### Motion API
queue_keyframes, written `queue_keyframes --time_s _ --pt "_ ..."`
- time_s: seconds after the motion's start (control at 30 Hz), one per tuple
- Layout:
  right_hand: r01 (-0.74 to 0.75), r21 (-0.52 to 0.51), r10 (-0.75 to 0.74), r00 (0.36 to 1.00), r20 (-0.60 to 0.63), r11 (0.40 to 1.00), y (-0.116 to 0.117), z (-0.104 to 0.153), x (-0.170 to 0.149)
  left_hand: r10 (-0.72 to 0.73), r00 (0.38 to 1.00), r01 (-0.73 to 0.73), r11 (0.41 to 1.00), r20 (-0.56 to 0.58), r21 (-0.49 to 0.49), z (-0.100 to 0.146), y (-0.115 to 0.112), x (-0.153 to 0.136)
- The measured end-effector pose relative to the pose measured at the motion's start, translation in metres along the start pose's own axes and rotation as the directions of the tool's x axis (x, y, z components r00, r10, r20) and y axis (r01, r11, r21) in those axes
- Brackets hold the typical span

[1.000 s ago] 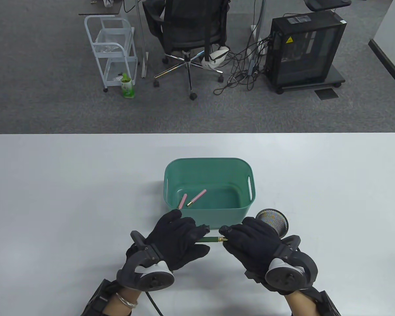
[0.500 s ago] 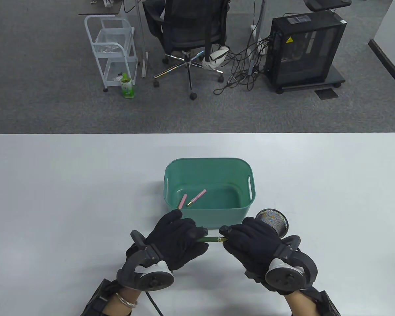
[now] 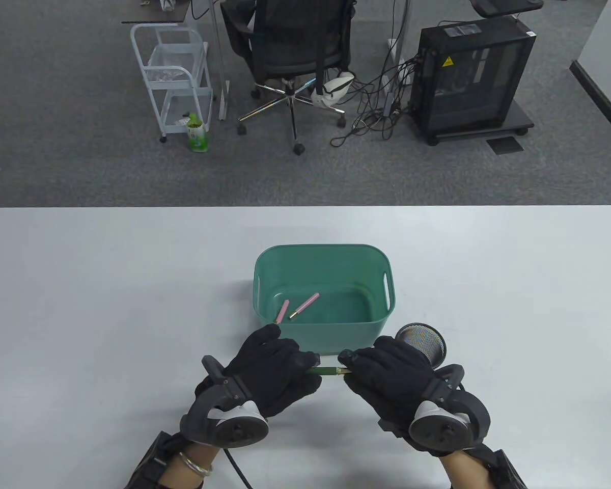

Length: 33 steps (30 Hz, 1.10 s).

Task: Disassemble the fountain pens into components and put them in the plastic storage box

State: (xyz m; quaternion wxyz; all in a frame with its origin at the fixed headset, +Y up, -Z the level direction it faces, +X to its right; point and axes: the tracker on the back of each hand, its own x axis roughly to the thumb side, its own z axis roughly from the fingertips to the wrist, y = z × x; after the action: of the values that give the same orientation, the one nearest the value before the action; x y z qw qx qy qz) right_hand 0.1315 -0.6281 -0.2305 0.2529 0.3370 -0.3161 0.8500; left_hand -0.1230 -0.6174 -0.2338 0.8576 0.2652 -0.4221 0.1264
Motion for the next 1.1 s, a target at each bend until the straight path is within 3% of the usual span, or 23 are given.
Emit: queue_keyframes --time_s 1.1 --pt "-0.006 -0.004 0.006 1.000 -0.001 1.000 -0.0005 0.0007 -0.0008 -0.019 1.000 0.019 1.000 -0.001 0.004 0.0002 0.0000 0.0019"
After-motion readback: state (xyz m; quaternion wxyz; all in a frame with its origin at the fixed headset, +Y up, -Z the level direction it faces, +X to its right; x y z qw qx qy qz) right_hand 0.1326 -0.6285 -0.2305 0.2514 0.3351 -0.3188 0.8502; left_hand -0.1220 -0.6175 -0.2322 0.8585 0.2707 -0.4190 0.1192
